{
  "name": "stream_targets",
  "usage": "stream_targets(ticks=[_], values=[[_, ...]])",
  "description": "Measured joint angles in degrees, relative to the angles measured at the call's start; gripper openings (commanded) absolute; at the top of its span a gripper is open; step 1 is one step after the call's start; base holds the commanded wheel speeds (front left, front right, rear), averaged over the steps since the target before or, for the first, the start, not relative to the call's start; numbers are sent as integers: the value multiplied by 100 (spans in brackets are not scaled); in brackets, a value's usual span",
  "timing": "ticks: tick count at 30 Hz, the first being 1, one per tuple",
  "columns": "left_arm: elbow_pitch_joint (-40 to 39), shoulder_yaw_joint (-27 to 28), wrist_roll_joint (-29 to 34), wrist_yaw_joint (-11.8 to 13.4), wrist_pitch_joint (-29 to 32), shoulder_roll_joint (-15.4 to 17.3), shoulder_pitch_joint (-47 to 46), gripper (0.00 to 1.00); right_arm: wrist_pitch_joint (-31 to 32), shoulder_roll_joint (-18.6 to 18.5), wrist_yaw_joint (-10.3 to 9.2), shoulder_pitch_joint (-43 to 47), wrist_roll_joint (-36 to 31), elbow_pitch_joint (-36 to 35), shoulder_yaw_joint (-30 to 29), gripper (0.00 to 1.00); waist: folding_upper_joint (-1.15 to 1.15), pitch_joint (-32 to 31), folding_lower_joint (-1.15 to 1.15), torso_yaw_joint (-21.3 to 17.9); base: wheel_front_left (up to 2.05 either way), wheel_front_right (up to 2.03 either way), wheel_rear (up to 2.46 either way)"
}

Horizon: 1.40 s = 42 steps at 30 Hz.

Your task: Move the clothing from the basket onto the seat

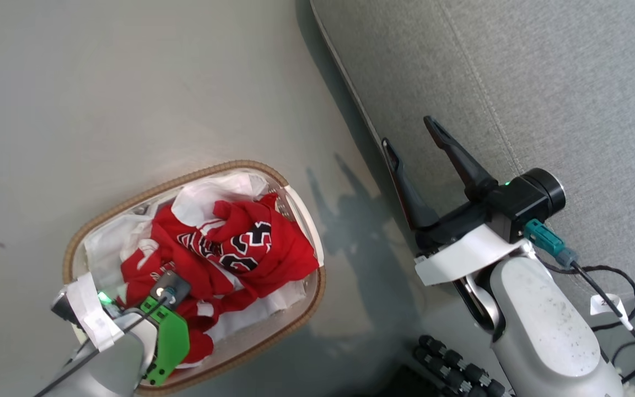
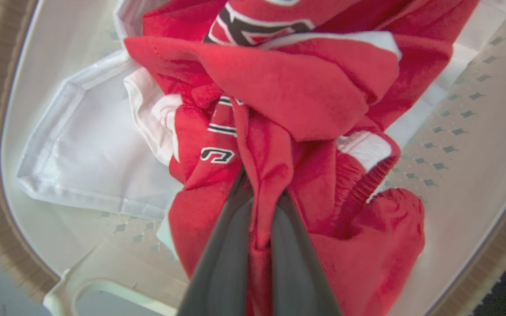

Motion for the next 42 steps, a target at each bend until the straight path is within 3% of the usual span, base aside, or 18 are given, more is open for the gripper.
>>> stream_targets(ticks=[12,28,42], values=[[-218,64,-526,0,-438,-499,488,0,0,7,0,521,-162,414,-242,100,0,-1067,0,343,0,0,0],[-2643,1194,-959,330,-464,-697,1584,0,0,5,0,1379,-350,716,-544,100,0,-2588,-1,1148,0,0,0],[-4206,2041,-808,231,-471,-800,2151,0,0,-16,0,1918,-324,921,-438,100,0,-3578,-1,1639,0,0,0]])
